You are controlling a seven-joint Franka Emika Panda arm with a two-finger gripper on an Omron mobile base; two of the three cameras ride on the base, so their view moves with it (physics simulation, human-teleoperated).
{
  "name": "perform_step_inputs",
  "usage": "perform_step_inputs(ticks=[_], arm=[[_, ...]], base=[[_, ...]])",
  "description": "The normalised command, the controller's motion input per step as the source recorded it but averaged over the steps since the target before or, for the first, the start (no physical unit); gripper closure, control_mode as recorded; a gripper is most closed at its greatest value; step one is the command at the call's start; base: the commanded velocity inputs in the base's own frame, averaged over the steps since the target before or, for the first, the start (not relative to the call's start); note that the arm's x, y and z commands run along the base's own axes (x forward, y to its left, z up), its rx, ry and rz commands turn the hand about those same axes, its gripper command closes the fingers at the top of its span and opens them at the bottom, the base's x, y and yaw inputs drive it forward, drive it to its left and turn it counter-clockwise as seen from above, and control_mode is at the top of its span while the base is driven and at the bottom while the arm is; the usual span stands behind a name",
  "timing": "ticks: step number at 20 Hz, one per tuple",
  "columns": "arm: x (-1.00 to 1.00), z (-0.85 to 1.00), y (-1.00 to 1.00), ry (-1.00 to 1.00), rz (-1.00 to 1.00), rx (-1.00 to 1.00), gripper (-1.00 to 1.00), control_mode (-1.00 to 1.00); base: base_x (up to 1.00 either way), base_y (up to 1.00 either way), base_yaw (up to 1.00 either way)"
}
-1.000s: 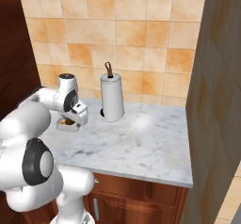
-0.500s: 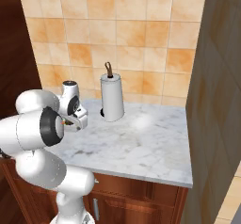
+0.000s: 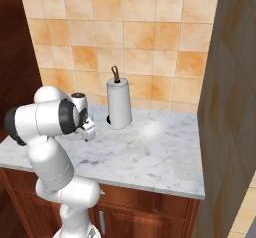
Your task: Place the tupperware on the top shelf of the fridge. Make space for the tupperware among the existing items by rearranging them on the shelves if needed. Close the fridge door when finished.
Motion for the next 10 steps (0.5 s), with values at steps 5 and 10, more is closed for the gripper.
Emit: perform_step_inputs(ticks=[5,10], arm=[[0.00,-0.10,0.00,0.00,-0.01,0.00,1.00,-1.00],[-0.03,0.00,0.00,-0.01,0.00,0.00,1.00,-1.00]], base=[[0.00,0.00,0.00],[0.00,0.00,0.00]])
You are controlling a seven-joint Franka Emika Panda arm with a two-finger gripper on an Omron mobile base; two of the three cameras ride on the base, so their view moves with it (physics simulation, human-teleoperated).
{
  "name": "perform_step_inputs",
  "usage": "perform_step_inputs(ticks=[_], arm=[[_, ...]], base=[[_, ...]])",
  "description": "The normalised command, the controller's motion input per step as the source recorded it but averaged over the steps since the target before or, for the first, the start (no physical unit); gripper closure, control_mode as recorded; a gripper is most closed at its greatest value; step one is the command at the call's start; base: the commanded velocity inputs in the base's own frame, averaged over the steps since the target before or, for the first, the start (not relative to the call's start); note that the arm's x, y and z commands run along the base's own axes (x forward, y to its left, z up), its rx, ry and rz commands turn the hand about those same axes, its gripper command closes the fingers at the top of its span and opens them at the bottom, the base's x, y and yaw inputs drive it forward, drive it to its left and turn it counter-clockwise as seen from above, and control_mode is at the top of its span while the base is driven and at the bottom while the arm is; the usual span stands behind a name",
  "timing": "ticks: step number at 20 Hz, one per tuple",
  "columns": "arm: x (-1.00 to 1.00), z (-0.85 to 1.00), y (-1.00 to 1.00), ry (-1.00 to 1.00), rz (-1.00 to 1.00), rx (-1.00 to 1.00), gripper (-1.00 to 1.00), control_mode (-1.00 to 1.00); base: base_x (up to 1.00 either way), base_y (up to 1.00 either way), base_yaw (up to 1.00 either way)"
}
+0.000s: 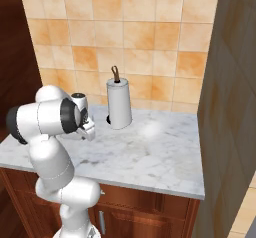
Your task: Place the tupperware on the top shelf of the fridge. Make space for the tupperware among the existing items by rearranging them on the shelves if needed. Close the fridge door when finished.
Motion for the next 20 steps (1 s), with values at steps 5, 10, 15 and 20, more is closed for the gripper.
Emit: perform_step_inputs(ticks=[5,10,15,20], arm=[[-0.39,0.30,-0.02,-0.01,0.00,0.00,1.00,-1.00],[-0.95,0.87,-0.30,-0.02,0.00,0.00,1.00,-1.00],[-1.00,0.85,-0.47,-0.12,0.00,0.00,1.00,-1.00],[-1.00,0.86,-0.34,-0.07,-0.01,0.00,1.00,-1.00]], base=[[0.00,0.00,0.00],[0.00,0.00,0.00],[0.00,0.00,0.00],[0.00,0.00,0.00]])
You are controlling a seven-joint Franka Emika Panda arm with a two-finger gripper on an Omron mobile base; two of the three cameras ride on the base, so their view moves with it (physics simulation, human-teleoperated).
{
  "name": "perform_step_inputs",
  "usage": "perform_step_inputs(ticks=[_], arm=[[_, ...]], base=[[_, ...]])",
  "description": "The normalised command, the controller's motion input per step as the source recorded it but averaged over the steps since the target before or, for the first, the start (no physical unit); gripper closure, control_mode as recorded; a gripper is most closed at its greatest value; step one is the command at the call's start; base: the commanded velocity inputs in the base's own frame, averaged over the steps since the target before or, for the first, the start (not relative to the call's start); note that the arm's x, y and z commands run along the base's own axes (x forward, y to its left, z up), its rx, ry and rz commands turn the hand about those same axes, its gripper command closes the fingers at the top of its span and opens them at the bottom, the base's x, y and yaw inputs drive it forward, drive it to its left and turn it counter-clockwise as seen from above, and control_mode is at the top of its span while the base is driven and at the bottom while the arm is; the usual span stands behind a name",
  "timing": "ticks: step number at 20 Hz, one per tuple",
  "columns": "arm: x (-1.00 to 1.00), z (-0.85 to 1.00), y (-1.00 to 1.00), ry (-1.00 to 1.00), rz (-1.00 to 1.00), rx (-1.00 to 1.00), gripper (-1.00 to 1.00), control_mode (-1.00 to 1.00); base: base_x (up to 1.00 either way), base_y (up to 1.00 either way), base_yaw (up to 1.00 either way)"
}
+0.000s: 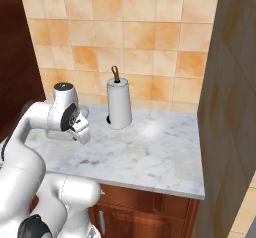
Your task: Place the tupperware on the top shelf of the fridge. Make space for the tupperware among the existing items by rearranging them on the shelves if needed. Close the fridge door when finished.
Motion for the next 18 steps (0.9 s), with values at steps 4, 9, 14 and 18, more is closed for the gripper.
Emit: perform_step_inputs(ticks=[4,9,14,18], arm=[[-1.00,0.80,-0.19,0.00,-0.04,0.00,1.00,-1.00],[-0.60,0.61,-0.12,0.05,-0.05,0.01,1.00,-1.00],[-0.09,0.16,0.00,0.01,-0.02,0.00,1.00,-1.00],[0.00,0.00,0.00,0.00,0.00,0.00,1.00,1.00]], base=[[0.00,0.00,0.00],[0.00,0.00,0.00],[0.00,0.00,0.00],[-0.43,0.00,0.00]])
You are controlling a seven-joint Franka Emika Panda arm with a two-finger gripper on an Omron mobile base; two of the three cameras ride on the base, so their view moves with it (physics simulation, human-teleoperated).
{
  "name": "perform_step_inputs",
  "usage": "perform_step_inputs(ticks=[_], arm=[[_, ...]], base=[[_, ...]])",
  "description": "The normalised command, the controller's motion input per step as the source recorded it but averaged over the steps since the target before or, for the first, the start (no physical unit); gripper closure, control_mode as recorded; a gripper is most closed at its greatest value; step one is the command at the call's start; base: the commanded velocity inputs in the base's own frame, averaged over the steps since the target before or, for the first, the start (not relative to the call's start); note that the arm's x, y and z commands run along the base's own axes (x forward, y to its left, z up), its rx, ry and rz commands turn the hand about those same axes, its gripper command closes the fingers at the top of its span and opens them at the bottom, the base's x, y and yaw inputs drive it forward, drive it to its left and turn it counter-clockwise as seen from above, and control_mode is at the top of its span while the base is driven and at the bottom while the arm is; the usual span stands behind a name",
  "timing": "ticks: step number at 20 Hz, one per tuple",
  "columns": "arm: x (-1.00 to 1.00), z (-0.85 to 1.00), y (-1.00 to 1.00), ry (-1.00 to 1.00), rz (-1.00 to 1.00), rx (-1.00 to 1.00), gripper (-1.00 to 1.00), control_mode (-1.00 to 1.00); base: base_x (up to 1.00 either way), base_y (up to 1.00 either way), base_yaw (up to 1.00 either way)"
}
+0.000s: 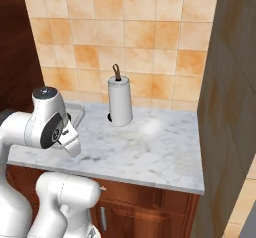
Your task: Place the tupperware on the top shelf of the fridge. Make space for the tupperware among the existing items by rearranging them on the shelves if needed. Close the fridge door when finished.
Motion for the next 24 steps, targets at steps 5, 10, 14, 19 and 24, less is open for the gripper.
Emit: perform_step_inputs(ticks=[5,10,14,19,24], arm=[[0.00,0.00,0.00,0.00,0.00,0.00,1.00,1.00],[0.00,0.00,0.00,0.00,0.00,0.00,1.00,1.00],[0.00,0.00,0.00,0.00,0.00,0.00,1.00,1.00],[0.00,0.00,0.00,0.00,0.00,0.00,1.00,1.00],[0.00,0.00,0.00,0.00,0.00,0.00,1.00,1.00]], base=[[-0.98,0.11,0.01],[-1.00,0.44,0.07],[-0.57,0.97,0.23],[-0.66,1.00,0.25],[-0.92,0.93,0.12]])
